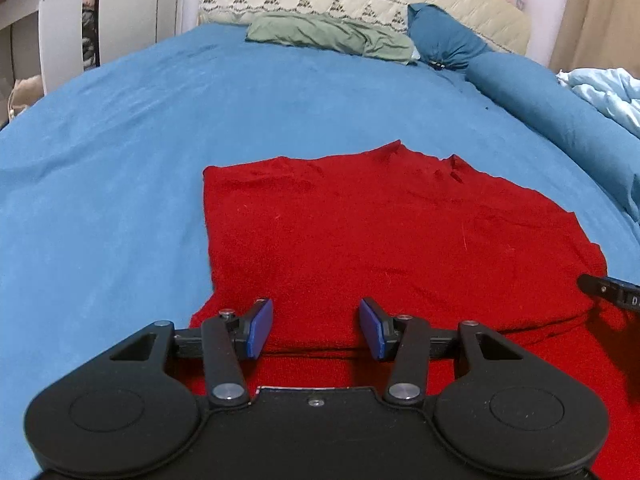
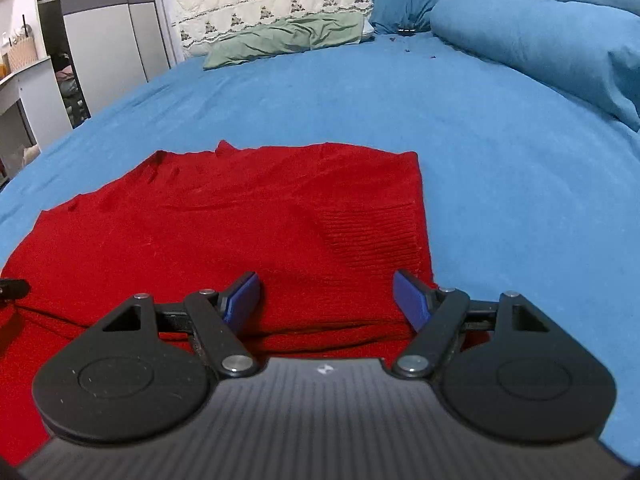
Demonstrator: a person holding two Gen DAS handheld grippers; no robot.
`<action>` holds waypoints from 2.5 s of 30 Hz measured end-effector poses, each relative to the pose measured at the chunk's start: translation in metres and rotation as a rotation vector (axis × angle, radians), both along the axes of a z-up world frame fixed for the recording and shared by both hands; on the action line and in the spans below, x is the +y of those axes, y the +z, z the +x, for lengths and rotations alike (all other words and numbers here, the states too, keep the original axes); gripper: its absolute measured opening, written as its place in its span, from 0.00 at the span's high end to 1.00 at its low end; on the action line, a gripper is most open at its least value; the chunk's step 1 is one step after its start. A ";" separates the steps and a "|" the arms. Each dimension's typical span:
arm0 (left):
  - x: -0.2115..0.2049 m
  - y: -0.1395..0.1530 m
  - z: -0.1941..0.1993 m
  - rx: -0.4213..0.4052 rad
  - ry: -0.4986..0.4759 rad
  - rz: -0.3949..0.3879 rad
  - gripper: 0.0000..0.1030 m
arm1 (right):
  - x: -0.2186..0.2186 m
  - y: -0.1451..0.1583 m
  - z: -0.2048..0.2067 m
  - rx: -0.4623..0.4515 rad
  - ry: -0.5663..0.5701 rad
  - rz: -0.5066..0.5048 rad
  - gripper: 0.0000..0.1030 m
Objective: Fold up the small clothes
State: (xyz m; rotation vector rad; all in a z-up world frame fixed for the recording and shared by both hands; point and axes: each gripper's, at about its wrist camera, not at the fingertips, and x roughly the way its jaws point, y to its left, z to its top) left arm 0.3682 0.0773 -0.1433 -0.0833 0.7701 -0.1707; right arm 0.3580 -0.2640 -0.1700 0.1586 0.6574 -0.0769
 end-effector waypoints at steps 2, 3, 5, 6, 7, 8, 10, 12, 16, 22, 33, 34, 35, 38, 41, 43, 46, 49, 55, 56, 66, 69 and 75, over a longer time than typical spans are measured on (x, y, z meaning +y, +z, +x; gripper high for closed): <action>0.004 0.010 -0.002 0.020 0.016 -0.012 0.49 | -0.001 0.012 -0.002 0.007 0.001 0.017 0.13; 0.004 0.019 -0.004 0.019 0.024 -0.016 0.49 | -0.002 0.017 -0.005 -0.004 0.001 0.033 0.13; 0.004 0.041 -0.019 -0.007 0.019 -0.005 0.48 | -0.010 0.043 -0.030 -0.055 0.010 0.063 0.13; 0.004 0.052 -0.030 -0.022 0.017 0.007 0.47 | -0.012 0.057 -0.043 -0.075 0.015 0.065 0.13; 0.005 0.064 -0.042 -0.033 0.017 0.020 0.43 | -0.014 0.072 -0.055 -0.085 0.019 0.063 0.13; 0.007 0.074 -0.054 -0.041 0.017 0.027 0.37 | -0.016 0.087 -0.068 -0.092 0.026 0.061 0.13; 0.013 0.097 -0.084 -0.058 0.009 0.023 0.21 | -0.020 0.114 -0.099 -0.092 0.042 0.062 0.12; 0.021 0.115 -0.117 -0.066 0.006 0.021 0.12 | -0.022 0.136 -0.132 -0.066 0.072 0.064 0.09; 0.033 0.129 -0.179 -0.049 -0.001 0.023 0.12 | -0.024 0.156 -0.200 0.013 0.119 0.046 0.08; 0.046 0.098 -0.246 0.050 0.015 -0.014 0.13 | -0.018 0.118 -0.284 0.146 0.136 0.026 0.11; 0.041 0.025 -0.284 0.192 0.080 -0.015 0.36 | -0.012 0.049 -0.349 0.261 0.009 0.142 0.25; 0.039 0.021 -0.283 0.198 0.081 -0.015 0.38 | -0.012 0.046 -0.349 0.264 0.003 0.147 0.25; 0.038 0.017 -0.282 0.203 0.084 -0.011 0.41 | -0.011 0.045 -0.349 0.267 -0.004 0.146 0.25; 0.041 0.008 -0.288 0.202 0.092 -0.006 0.41 | -0.007 0.038 -0.346 0.288 -0.011 0.125 0.25; 0.040 0.006 -0.288 0.200 0.094 0.006 0.44 | -0.005 0.033 -0.344 0.295 -0.017 0.112 0.27; 0.039 0.007 -0.290 0.202 0.088 0.000 0.49 | -0.002 0.031 -0.344 0.292 -0.016 0.102 0.36; 0.035 0.009 -0.297 0.205 0.074 0.014 0.57 | 0.000 0.034 -0.346 0.287 -0.006 0.098 0.53; 0.033 0.008 -0.299 0.209 0.062 0.026 0.61 | 0.003 0.034 -0.345 0.295 0.012 0.098 0.61; 0.032 0.011 -0.296 0.243 0.053 0.016 0.91 | -0.003 0.041 -0.345 0.272 -0.004 0.155 0.78; 0.032 0.014 -0.297 0.244 0.055 0.014 0.93 | -0.004 0.046 -0.347 0.258 -0.006 0.165 0.78; 0.041 0.088 -0.295 0.108 0.038 -0.125 0.95 | -0.049 0.113 -0.350 0.051 -0.020 0.467 0.79; 0.049 0.122 -0.271 0.031 0.055 -0.202 0.96 | -0.061 0.143 -0.324 -0.031 0.001 0.513 0.79; 0.047 0.179 -0.155 -0.122 0.084 -0.235 0.96 | -0.082 0.207 -0.199 -0.156 0.039 0.470 0.79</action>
